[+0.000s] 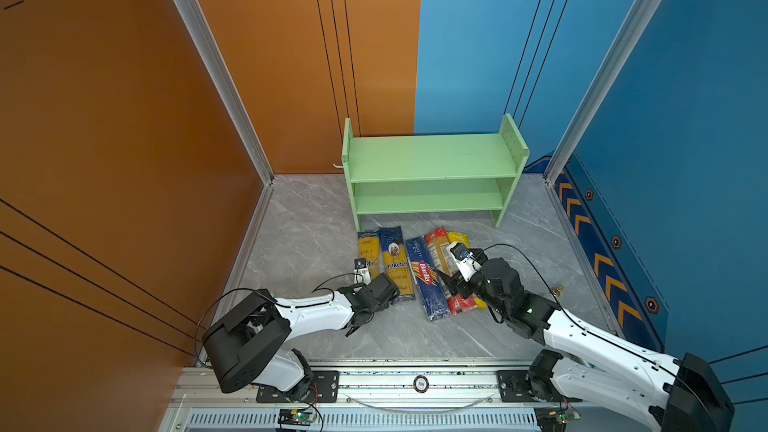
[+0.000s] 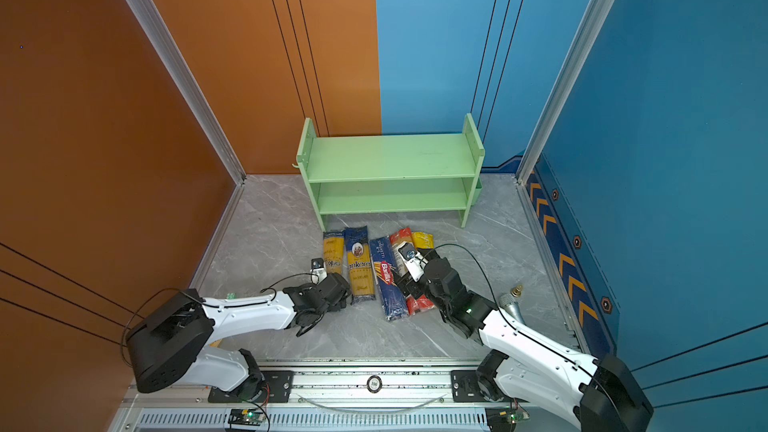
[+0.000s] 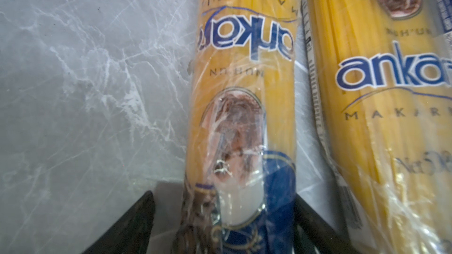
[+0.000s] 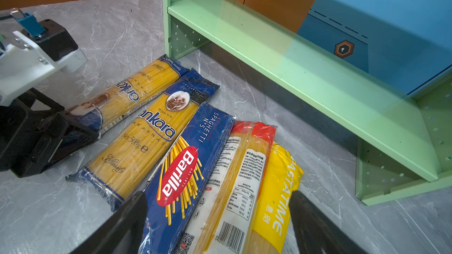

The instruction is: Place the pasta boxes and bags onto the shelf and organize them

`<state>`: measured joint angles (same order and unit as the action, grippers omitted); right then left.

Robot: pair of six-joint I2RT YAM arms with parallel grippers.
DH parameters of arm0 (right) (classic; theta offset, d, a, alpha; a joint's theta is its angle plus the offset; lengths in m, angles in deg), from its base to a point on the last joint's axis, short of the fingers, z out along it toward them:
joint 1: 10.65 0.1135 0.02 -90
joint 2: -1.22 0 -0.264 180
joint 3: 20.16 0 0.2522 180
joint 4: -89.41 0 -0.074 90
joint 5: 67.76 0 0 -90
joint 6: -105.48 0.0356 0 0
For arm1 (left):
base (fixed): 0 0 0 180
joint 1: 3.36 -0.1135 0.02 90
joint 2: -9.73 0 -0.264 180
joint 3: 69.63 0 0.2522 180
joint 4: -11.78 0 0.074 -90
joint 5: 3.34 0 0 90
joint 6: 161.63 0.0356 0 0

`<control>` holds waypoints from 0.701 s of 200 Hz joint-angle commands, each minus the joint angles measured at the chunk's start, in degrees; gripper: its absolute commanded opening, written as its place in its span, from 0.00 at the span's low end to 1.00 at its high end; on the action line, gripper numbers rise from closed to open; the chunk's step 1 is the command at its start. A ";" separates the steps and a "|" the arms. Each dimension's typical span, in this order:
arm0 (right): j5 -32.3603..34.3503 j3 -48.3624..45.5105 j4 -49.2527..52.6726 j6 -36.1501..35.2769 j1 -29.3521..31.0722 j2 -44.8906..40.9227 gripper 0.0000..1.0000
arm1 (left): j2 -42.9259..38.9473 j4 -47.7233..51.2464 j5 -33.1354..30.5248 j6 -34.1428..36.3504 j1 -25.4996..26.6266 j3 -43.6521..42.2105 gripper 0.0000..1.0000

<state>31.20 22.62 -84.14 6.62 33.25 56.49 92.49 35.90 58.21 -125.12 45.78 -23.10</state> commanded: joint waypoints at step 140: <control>-1.30 -0.71 -2.44 2.18 -0.41 0.81 0.88 | 6.99 -3.49 -1.07 3.84 4.09 -2.33 0.85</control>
<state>30.98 22.62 -84.99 7.08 33.16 56.83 96.16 31.52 54.06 -122.65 48.28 -22.75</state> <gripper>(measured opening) 0.881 0.853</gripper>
